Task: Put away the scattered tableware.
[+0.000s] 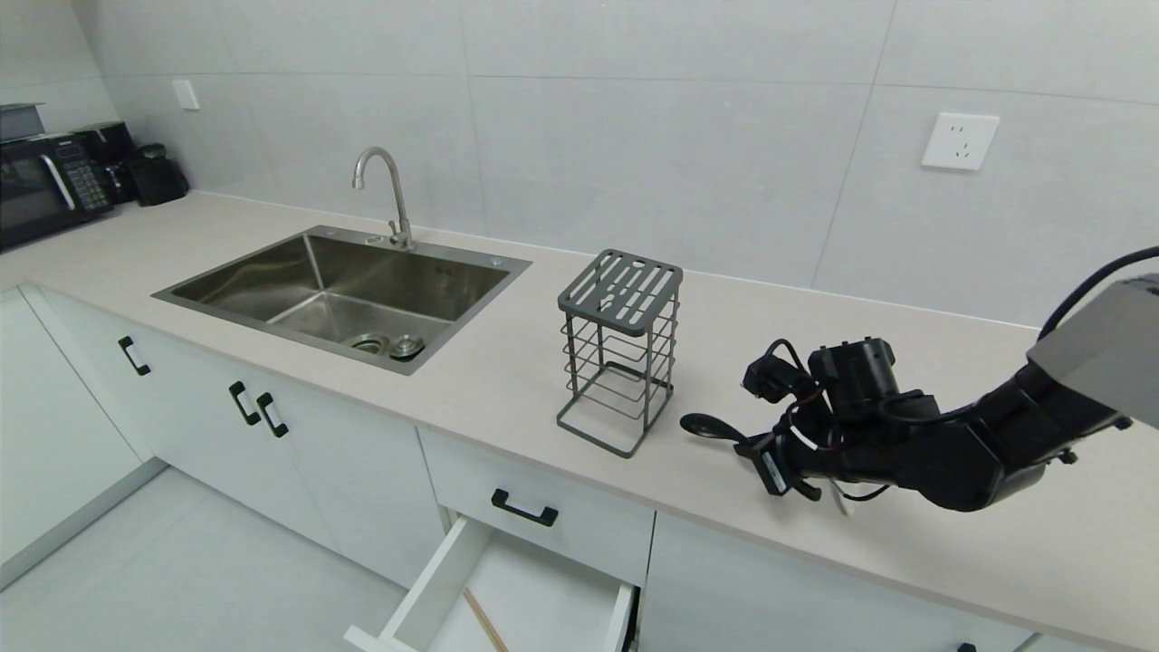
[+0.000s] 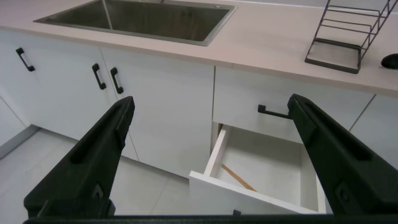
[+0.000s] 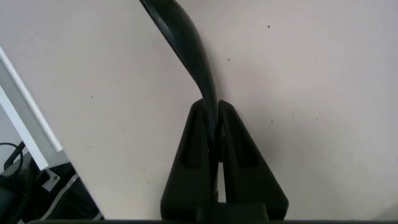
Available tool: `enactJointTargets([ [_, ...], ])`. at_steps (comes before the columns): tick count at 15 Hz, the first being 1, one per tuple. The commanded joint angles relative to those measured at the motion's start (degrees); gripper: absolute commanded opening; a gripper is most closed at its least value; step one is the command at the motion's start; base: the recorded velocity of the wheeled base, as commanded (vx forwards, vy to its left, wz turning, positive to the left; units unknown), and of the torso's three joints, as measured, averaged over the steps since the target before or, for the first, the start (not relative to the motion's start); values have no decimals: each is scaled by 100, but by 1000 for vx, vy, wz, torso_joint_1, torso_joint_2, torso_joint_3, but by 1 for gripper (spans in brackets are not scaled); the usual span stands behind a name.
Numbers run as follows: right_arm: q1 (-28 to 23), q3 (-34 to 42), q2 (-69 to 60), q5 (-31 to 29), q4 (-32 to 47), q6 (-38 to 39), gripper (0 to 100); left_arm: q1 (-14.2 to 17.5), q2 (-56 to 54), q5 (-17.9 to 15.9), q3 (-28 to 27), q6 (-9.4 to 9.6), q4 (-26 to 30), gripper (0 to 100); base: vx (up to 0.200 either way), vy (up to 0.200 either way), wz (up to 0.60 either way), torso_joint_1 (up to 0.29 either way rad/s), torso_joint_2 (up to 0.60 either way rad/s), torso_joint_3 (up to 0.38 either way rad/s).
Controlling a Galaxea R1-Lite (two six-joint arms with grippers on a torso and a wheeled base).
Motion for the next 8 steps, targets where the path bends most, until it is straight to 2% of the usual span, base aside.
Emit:
enactJointTargets([
  [1,28,258,-593,6,-38,-58,0,0,7,1,0,-1,-1,100,0,0,0,0,0,0],
  [4,54,610,-1059,41,-73,-366,0,0,7,1,0,-1,-1,100,0,0,0,0,0,0],
  [8,212,882,-1569,50,-178,-375,0,0,7,1,0,-1,-1,100,0,0,0,0,0,0],
])
